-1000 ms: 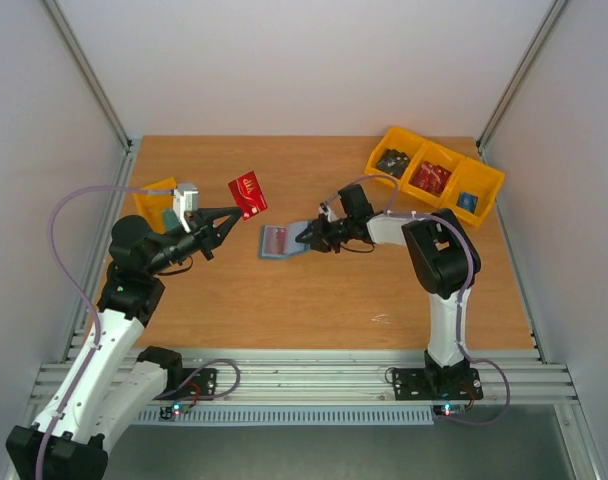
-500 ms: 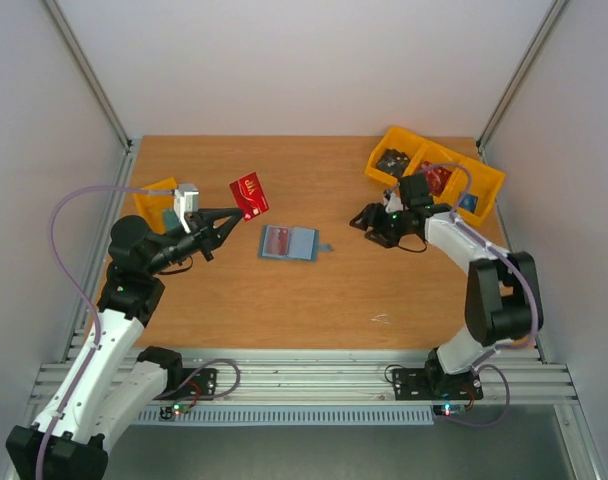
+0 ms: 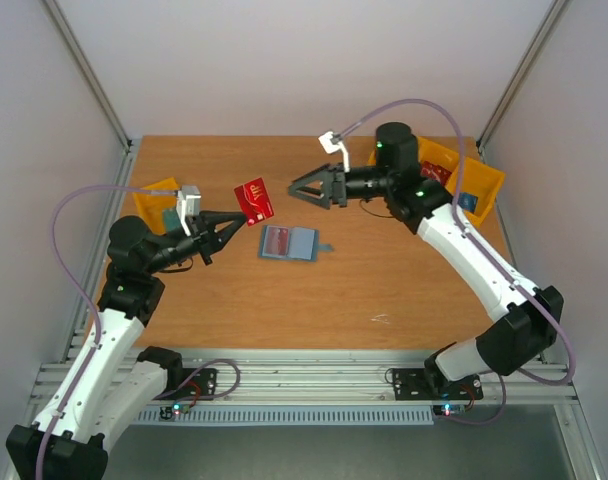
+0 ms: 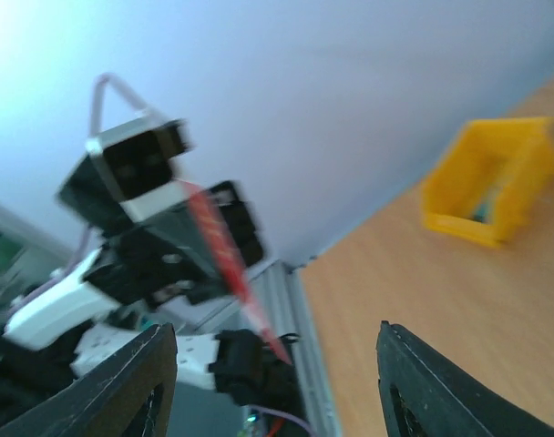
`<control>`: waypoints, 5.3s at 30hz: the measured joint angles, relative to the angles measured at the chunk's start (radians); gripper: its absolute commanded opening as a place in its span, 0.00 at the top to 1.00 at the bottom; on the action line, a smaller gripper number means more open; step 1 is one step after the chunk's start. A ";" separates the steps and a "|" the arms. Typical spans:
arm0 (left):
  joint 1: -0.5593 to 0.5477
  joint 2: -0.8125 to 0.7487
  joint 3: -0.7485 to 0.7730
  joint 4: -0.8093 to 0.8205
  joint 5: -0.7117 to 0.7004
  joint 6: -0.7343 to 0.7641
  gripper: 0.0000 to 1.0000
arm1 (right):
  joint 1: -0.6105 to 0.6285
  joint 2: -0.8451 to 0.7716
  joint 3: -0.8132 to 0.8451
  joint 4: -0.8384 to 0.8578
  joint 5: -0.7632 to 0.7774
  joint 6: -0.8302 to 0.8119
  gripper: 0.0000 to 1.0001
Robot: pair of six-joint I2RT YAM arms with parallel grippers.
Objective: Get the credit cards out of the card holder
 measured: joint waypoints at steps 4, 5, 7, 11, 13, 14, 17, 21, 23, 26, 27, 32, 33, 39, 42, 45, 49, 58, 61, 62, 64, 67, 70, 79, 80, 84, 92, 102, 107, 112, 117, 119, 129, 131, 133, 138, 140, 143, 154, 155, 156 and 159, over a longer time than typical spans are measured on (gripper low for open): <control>0.000 0.000 0.000 0.015 0.024 0.000 1.00 | 0.120 0.042 0.079 0.028 -0.046 -0.010 0.47; 0.000 0.000 0.000 0.019 0.030 0.000 1.00 | 0.132 0.051 0.092 0.032 -0.053 -0.013 0.51; 0.000 0.000 0.000 0.024 0.035 0.000 1.00 | 0.137 0.065 0.105 0.034 -0.061 -0.021 0.57; 0.000 0.000 0.000 0.030 0.039 0.000 1.00 | 0.152 0.101 0.129 -0.001 -0.070 -0.042 0.60; 0.000 0.000 0.000 0.031 0.040 0.000 1.00 | 0.169 0.117 0.145 -0.042 -0.067 -0.069 0.71; 0.000 0.000 0.000 0.031 0.042 0.000 1.00 | 0.175 0.120 0.148 -0.054 -0.066 -0.083 0.77; 0.000 0.000 0.000 0.031 0.046 0.000 1.00 | 0.185 0.124 0.151 -0.089 -0.064 -0.111 0.97; -0.002 0.000 0.000 0.036 0.050 -0.003 1.00 | 0.186 0.124 0.157 -0.110 -0.067 -0.125 0.99; -0.001 0.000 0.000 0.036 0.049 -0.005 0.96 | 0.187 0.124 0.158 -0.111 -0.067 -0.130 0.99; -0.002 0.000 0.000 0.034 0.036 0.000 0.55 | 0.186 0.124 0.160 -0.114 -0.062 -0.136 0.99; -0.002 0.000 -0.001 0.029 0.023 0.001 0.43 | 0.186 0.124 0.161 -0.121 -0.058 -0.136 0.99; -0.002 -0.001 -0.011 0.019 -0.041 0.003 0.01 | 0.166 0.124 0.180 -0.164 -0.033 -0.132 0.99; -0.002 -0.001 -0.015 0.014 -0.054 0.000 0.01 | 0.155 0.124 0.188 -0.176 -0.027 -0.127 0.99; -0.002 -0.014 -0.042 -0.031 -0.156 0.023 0.01 | 0.035 0.145 0.223 -0.257 0.040 -0.058 0.99; -0.002 -0.020 -0.060 -0.059 -0.198 0.046 0.01 | -0.045 0.187 0.243 -0.346 0.086 -0.026 0.99; -0.002 -0.024 -0.071 -0.076 -0.213 0.059 0.01 | -0.122 0.233 0.227 -0.432 0.126 0.016 0.99; -0.002 -0.032 -0.077 -0.085 -0.219 0.071 0.01 | -0.200 0.265 0.141 -0.497 0.166 0.062 0.99; -0.002 -0.035 -0.080 -0.093 -0.219 0.090 0.01 | -0.323 0.306 -0.010 -0.517 0.200 0.095 0.99; -0.002 -0.035 -0.080 -0.096 -0.219 0.095 0.01 | -0.375 0.322 -0.039 -0.513 0.208 0.096 0.99; -0.002 -0.035 -0.080 -0.098 -0.219 0.097 0.01 | -0.390 0.327 -0.044 -0.513 0.211 0.096 0.99; -0.002 -0.034 -0.080 -0.098 -0.219 0.098 0.01 | -0.415 0.332 -0.051 -0.511 0.216 0.095 0.99; -0.001 -0.034 -0.080 -0.099 -0.219 0.102 0.01 | -0.451 0.341 -0.051 -0.508 0.219 0.092 0.99; -0.001 -0.034 -0.080 -0.099 -0.219 0.106 0.01 | -0.488 0.352 -0.051 -0.507 0.224 0.087 0.99; -0.001 -0.023 -0.080 -0.099 -0.223 0.116 0.01 | -0.601 0.413 0.012 -0.561 0.273 0.031 0.99; -0.001 -0.021 -0.080 -0.099 -0.224 0.117 0.01 | -0.611 0.425 0.039 -0.575 0.285 0.019 0.99; 0.000 -0.013 -0.080 -0.101 -0.229 0.124 0.01 | -0.637 0.467 0.136 -0.606 0.313 -0.013 0.99; 0.002 0.003 -0.080 -0.118 -0.237 0.140 0.01 | -0.688 0.610 0.422 -0.728 0.395 -0.072 0.99; 0.002 0.008 -0.080 -0.154 -0.247 0.178 0.01 | -0.695 0.822 0.804 -0.886 0.535 -0.125 0.99; 0.002 0.009 -0.080 -0.159 -0.253 0.185 0.01 | -0.697 0.930 0.967 -0.908 0.560 -0.138 0.99; 0.004 0.013 -0.080 -0.188 -0.257 0.199 0.01 | -0.697 1.049 1.101 -0.911 0.566 -0.139 0.99; 0.005 0.013 -0.080 -0.212 -0.260 0.206 0.01 | -0.697 1.112 1.118 -0.907 0.585 -0.135 0.99; 0.005 0.013 -0.080 -0.214 -0.259 0.206 0.01 | -0.697 1.125 1.118 -0.898 0.587 -0.135 0.99; 0.005 0.013 -0.080 -0.214 -0.259 0.208 0.00 | -0.697 1.136 1.118 -0.855 0.599 -0.123 0.96; 0.005 0.013 -0.080 -0.214 -0.260 0.211 0.01 | -0.697 1.138 1.118 -0.847 0.607 -0.112 0.89; 0.005 0.013 -0.080 -0.214 -0.262 0.216 0.01 | -0.697 1.139 1.118 -0.846 0.620 -0.103 0.81; 0.005 0.013 -0.080 -0.214 -0.262 0.222 0.01 | -0.697 1.141 1.127 -0.859 0.690 -0.096 0.70; 0.005 0.013 -0.080 -0.215 -0.263 0.223 0.01 | -0.697 1.140 1.131 -0.863 0.719 -0.103 0.69; 0.005 0.013 -0.080 -0.215 -0.263 0.224 0.00 | -0.697 1.140 1.138 -0.868 0.761 -0.122 0.68; 0.005 0.012 -0.083 -0.212 -0.262 0.223 0.01 | -0.630 1.004 1.146 -0.935 0.908 -0.245 0.66; 0.005 0.011 -0.085 -0.211 -0.263 0.223 0.01 | -0.607 0.980 1.146 -0.943 0.926 -0.255 0.66; 0.005 0.011 -0.088 -0.211 -0.263 0.221 0.01 | -0.581 0.953 1.139 -0.948 0.943 -0.266 0.65; 0.005 0.006 -0.108 -0.208 -0.267 0.218 0.01 | -0.477 0.848 1.055 -0.946 0.994 -0.292 0.64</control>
